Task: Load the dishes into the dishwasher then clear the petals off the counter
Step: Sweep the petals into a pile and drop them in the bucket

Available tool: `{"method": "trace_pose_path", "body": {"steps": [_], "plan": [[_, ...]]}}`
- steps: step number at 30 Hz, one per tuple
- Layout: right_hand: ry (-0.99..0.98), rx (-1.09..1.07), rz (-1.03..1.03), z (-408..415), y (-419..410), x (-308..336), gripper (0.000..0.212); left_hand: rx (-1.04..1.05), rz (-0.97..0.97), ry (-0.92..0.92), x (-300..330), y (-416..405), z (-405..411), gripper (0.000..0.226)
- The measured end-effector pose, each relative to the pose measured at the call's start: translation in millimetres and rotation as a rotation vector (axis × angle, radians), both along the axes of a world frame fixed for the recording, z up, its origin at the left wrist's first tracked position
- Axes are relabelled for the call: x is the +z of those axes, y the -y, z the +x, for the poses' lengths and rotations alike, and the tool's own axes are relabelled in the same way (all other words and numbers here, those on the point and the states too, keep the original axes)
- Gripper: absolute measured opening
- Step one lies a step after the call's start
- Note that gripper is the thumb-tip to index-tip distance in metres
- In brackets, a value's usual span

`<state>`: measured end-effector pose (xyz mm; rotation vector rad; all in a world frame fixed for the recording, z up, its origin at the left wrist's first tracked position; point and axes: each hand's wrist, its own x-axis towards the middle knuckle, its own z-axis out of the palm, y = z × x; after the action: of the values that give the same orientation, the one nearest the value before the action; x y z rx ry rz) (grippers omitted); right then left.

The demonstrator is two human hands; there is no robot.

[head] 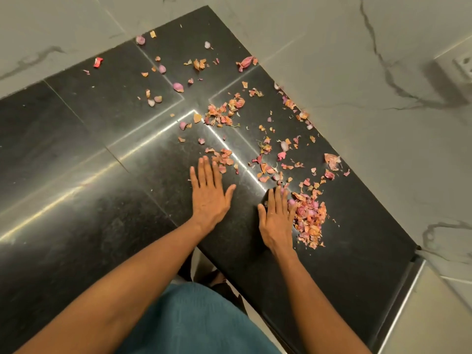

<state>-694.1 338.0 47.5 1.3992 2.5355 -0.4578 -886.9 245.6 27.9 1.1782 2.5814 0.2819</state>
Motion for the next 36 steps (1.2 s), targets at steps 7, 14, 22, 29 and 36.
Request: {"method": "trace_pose_path", "body": {"steps": [7, 14, 22, 29, 36], "plan": [[-0.142, 0.054, -0.033, -11.8, 5.4, 10.2, 0.057, -0.514, 0.126, 0.019, -10.0, -21.6, 33.8, 0.064], [-0.229, 0.241, -0.014, -77.4, 15.2, 5.9, 0.056, 0.018, 0.419, 0.127, 13.3, 4.3, -37.0, 0.052], [-0.071, 0.894, 0.015, -177.2, 86.6, -23.4, 0.068, 0.323, 0.396, 0.13, -17.7, 87.6, -146.4, 0.054], [-0.068, 0.627, 0.016, -179.5, 37.7, -19.8, 0.068, 0.205, 0.214, -0.105, -19.5, 80.9, -144.7, 0.049], [-0.017, 0.225, 0.008, -144.9, 8.1, -18.7, 0.07, 0.176, 0.162, -0.145, -13.2, 80.1, -143.6, 0.05]]}}
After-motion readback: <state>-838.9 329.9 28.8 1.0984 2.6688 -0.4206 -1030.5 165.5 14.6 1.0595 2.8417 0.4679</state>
